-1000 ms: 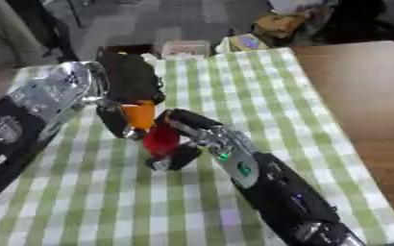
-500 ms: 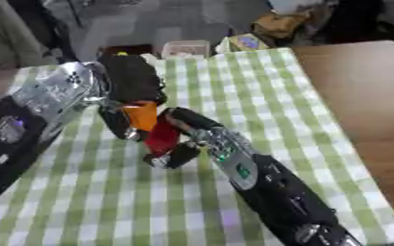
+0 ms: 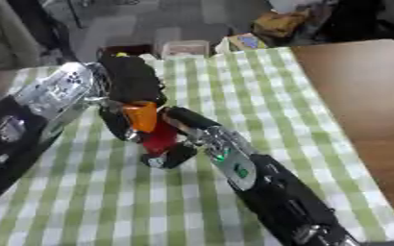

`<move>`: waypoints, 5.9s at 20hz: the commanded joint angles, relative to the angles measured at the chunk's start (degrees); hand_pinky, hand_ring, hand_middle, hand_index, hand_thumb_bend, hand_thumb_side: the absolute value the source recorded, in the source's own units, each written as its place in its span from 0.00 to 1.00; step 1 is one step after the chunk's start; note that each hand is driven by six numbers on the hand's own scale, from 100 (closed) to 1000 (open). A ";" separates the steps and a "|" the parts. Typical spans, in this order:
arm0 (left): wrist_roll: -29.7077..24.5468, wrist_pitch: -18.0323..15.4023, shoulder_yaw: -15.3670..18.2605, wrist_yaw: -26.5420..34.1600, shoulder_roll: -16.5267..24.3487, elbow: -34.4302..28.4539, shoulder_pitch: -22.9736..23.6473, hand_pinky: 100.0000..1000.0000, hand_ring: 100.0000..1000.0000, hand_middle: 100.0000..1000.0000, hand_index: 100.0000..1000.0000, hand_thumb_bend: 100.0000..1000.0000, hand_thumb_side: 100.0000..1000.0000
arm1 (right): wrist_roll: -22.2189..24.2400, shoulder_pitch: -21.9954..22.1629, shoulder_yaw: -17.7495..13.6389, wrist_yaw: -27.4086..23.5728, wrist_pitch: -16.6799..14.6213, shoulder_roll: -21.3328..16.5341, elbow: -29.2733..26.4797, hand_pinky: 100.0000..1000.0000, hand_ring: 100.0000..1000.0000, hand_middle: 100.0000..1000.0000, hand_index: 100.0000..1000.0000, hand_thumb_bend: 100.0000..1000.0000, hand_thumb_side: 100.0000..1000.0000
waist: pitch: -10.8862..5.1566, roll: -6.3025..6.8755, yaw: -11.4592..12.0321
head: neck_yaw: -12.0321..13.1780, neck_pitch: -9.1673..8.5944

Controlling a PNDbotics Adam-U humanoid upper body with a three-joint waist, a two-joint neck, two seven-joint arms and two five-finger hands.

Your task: Pour the contents of one cup into another cup.

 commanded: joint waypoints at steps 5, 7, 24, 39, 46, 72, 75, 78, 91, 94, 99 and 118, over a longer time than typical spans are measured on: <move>-9.25 -9.85 0.14 -1.22 0.62 0.02 -1.40 0.06 0.02 0.02 0.60 0.00 0.53 | 1.74 -2.13 1.15 -0.89 0.49 0.63 -5.46 0.50 0.43 0.37 0.57 0.17 0.20 | -1.26 -0.25 0.01 | 0.52 0.70; -9.14 -9.89 0.15 -1.34 0.61 0.10 -1.40 0.06 0.02 0.02 0.60 0.00 0.53 | 1.89 -2.13 1.19 -1.00 0.67 0.59 -5.67 0.50 0.43 0.37 0.57 0.17 0.20 | -1.27 -0.25 0.01 | 0.53 0.71; -8.01 -13.20 -0.78 -10.92 0.89 -2.20 -3.07 0.08 0.03 0.02 0.60 0.00 0.54 | 2.46 -1.09 0.71 0.03 0.87 0.21 -2.31 0.50 0.44 0.37 0.57 0.16 0.20 | -2.29 0.90 1.34 | -0.25 1.54; -7.59 -14.46 -1.07 -12.87 1.21 -4.37 -3.69 0.09 0.04 0.02 0.60 0.00 0.54 | 1.89 -0.45 -0.17 1.74 -0.17 0.43 2.01 0.50 0.44 0.37 0.57 0.15 0.20 | -3.15 1.54 2.41 | -0.41 1.82; -7.67 -14.76 -1.24 -14.46 0.85 -2.36 -3.13 0.09 0.04 0.02 0.60 0.00 0.54 | 1.90 -0.39 -0.15 1.67 -0.37 0.48 2.11 0.50 0.44 0.37 0.57 0.15 0.20 | -2.99 1.57 2.02 | -0.24 1.82; -3.75 -15.30 -1.03 -19.83 -0.20 1.82 -2.11 0.09 0.04 0.02 0.59 0.00 0.53 | 2.84 -0.40 0.05 0.84 0.99 0.41 0.15 0.50 0.44 0.37 0.57 0.12 0.20 | -2.57 1.58 1.76 | -0.20 1.82; -3.80 -15.27 -1.01 -19.52 -0.25 1.25 -2.33 0.09 0.04 0.02 0.59 0.00 0.54 | 2.73 -0.39 -0.09 0.89 0.92 0.53 0.77 0.50 0.44 0.37 0.57 0.12 0.20 | -2.55 1.59 1.88 | -0.22 1.82; -3.96 -15.32 -1.05 -19.07 -0.38 0.51 -2.66 0.09 0.04 0.02 0.59 0.00 0.53 | 2.48 -0.43 -0.35 1.08 0.92 0.69 1.67 0.50 0.44 0.37 0.57 0.12 0.20 | -2.53 1.69 2.04 | -0.19 1.82; -5.34 -15.15 -1.25 -16.94 -0.98 -0.86 -3.30 0.09 0.03 0.02 0.59 0.00 0.53 | 0.59 -0.96 -2.37 3.23 -0.15 2.18 7.32 0.50 0.43 0.37 0.57 0.11 0.20 | -2.09 2.42 2.58 | -0.47 1.78; -5.56 -15.12 -1.28 -16.78 -0.97 -0.92 -3.27 0.09 0.03 0.02 0.59 0.00 0.53 | 0.42 -0.98 -2.54 3.52 -0.52 2.31 7.88 0.50 0.43 0.37 0.57 0.11 0.20 | -2.13 2.46 2.53 | -0.44 1.81; -5.75 -15.12 -1.30 -16.67 -0.92 -1.04 -3.26 0.09 0.03 0.02 0.59 0.00 0.53 | 0.29 -1.01 -2.75 3.74 -0.84 2.42 8.33 0.50 0.43 0.37 0.57 0.11 0.20 | -2.23 2.51 2.44 | -0.41 1.82; -4.12 -12.05 1.52 -17.42 0.54 -2.96 -2.86 0.09 0.04 0.02 0.59 0.00 0.55 | -2.84 -1.08 -4.17 3.79 -0.53 1.71 8.08 0.52 0.46 0.38 0.59 0.11 0.21 | -2.26 1.72 2.05 | -0.02 1.25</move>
